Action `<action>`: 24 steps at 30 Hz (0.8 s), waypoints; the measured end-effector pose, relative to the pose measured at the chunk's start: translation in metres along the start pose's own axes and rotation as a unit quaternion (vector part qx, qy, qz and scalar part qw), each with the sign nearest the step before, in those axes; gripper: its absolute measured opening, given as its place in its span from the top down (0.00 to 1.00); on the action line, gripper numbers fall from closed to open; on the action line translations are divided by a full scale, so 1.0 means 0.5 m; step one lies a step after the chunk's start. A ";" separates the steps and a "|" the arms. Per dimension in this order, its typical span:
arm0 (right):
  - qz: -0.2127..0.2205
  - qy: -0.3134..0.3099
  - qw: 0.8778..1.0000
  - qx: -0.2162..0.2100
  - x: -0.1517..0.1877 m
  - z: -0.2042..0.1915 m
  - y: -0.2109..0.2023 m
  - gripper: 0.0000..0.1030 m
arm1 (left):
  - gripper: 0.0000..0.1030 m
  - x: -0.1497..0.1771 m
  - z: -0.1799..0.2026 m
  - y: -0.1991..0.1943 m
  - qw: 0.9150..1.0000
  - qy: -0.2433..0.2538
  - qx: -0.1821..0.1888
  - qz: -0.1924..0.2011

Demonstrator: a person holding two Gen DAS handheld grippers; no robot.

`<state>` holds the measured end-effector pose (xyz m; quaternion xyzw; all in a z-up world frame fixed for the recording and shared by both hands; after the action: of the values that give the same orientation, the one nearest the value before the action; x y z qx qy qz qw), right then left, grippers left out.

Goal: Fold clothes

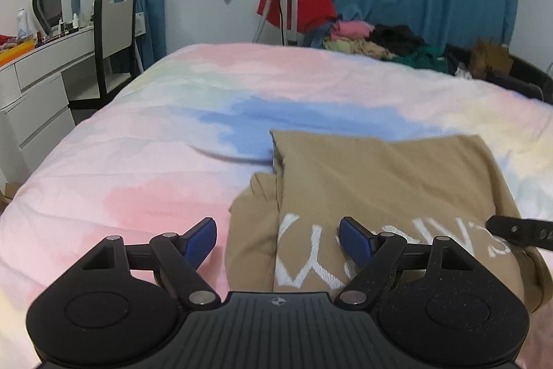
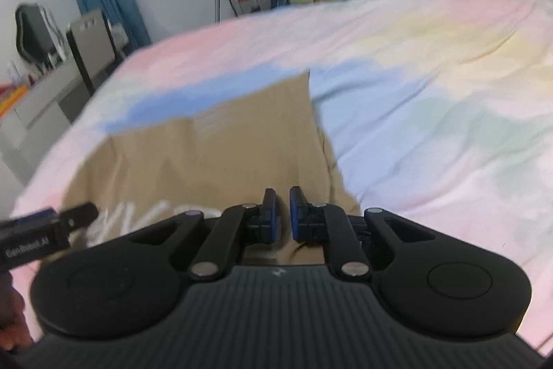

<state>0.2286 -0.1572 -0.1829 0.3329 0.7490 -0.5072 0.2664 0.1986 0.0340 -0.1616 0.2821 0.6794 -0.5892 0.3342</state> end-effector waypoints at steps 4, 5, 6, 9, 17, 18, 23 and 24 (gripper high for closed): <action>-0.003 0.007 1.000 -0.004 0.001 0.004 0.002 0.89 | 0.22 0.004 -0.020 -0.013 0.999 -0.044 0.018 -0.021; -0.002 0.011 1.000 -0.006 0.001 0.006 -0.001 0.89 | 0.22 0.002 -0.026 -0.028 0.998 -0.057 0.027 -0.021; -0.002 0.016 1.000 -0.008 0.001 0.007 -0.005 0.89 | 0.22 0.000 -0.032 -0.044 0.997 -0.070 0.038 -0.020; -0.003 0.026 1.000 -0.012 0.002 0.009 -0.011 0.89 | 0.21 -0.004 -0.040 -0.113 0.989 -0.120 0.088 -0.015; -0.008 0.048 0.999 -0.025 0.000 0.007 -0.015 0.79 | 0.19 0.071 -0.013 -0.157 0.927 -0.252 0.254 -0.115; -0.006 0.047 0.998 -0.029 -0.002 0.004 -0.017 0.69 | 0.19 0.083 -0.011 -0.144 0.923 -0.260 0.250 -0.132; 0.020 0.028 0.998 -0.047 -0.014 -0.025 -0.044 0.20 | 0.19 0.126 -0.018 -0.092 0.891 -0.318 0.256 -0.198; 0.024 0.022 0.998 -0.044 -0.016 -0.030 -0.049 0.20 | 0.19 0.132 -0.021 -0.084 0.883 -0.330 0.260 -0.207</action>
<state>0.2138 -0.1514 -0.1573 0.3496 0.7681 -0.4595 0.2768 0.1242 0.0374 -0.1869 0.0011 0.3949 -0.8595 0.3244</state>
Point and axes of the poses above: each gripper's, at about its wrist camera, not at the fingertips, and y roughly the way its jaws point, z to its right, x to its underside, the point moved 9 cm from there along y, roughly the way its jaws point, and after that the axes turned 8 degrees about -x, right-handed, at the moved point
